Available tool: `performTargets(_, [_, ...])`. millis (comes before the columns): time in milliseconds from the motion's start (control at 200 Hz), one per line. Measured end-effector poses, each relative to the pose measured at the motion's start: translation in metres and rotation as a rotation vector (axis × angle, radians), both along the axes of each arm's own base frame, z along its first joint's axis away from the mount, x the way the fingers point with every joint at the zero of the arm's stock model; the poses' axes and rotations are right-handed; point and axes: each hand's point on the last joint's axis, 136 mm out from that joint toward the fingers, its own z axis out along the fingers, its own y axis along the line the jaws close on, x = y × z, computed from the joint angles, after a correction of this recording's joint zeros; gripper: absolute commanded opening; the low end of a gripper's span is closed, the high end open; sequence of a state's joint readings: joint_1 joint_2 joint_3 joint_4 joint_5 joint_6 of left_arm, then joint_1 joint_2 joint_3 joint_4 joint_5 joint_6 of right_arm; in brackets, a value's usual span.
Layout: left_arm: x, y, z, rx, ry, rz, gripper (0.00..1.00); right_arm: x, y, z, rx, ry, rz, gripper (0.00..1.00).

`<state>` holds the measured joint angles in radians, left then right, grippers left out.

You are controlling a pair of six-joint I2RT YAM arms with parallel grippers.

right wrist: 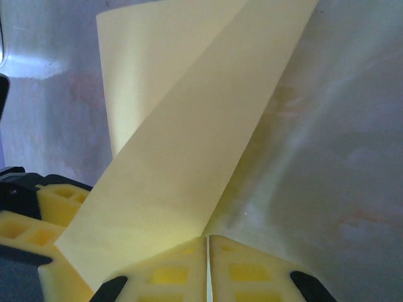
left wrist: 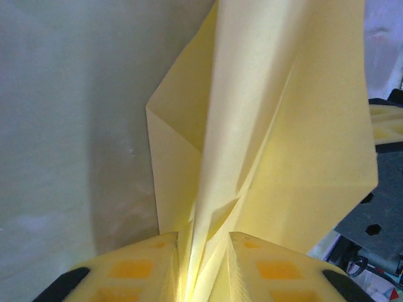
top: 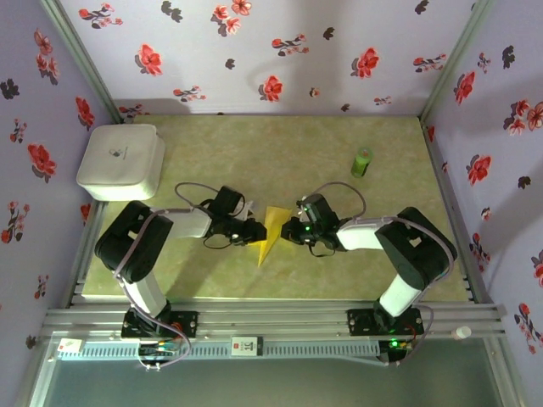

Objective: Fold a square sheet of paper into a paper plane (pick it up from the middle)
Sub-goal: Move a paper plane to the center of the table.

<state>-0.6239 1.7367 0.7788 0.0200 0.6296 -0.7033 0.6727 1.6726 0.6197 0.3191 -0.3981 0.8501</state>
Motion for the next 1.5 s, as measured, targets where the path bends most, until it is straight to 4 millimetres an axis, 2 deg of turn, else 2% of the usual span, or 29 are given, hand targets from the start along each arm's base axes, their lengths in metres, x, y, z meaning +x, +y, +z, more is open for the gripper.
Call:
performTargets(190, [0.001, -0.006, 0.004, -0.037, -0.01, -0.016, 0.24, -0.001, 0.003, -0.004, 0.004, 0.006, 0.005, 0.08])
performTargets(430, [-0.002, -0.012, -0.001, -0.051, -0.002, -0.032, 0.24, -0.001, 0.004, -0.004, 0.009, 0.011, 0.001, 0.08])
performTargets(550, [-0.002, -0.013, -0.002, -0.05, 0.0, -0.036, 0.19, -0.001, 0.004, -0.004, 0.009, 0.011, 0.001, 0.07])
performTargets(730, [-0.004, -0.017, -0.001, -0.051, -0.003, -0.047, 0.03, -0.001, 0.004, -0.004, 0.01, 0.011, 0.0, 0.08])
performTargets(1055, [0.002, -0.018, 0.009, 0.047, -0.074, -0.045, 0.0, -0.001, 0.004, -0.003, 0.011, 0.009, -0.001, 0.11])
performTargets(1260, [0.011, -0.008, 0.019, 0.195, -0.174, -0.008, 0.0, 0.003, 0.004, 0.004, 0.003, -0.024, -0.019, 0.15])
performTargets(1500, [0.022, 0.018, 0.017, 0.403, -0.23, 0.056, 0.04, 0.008, -0.007, 0.019, -0.013, -0.086, -0.071, 0.16])
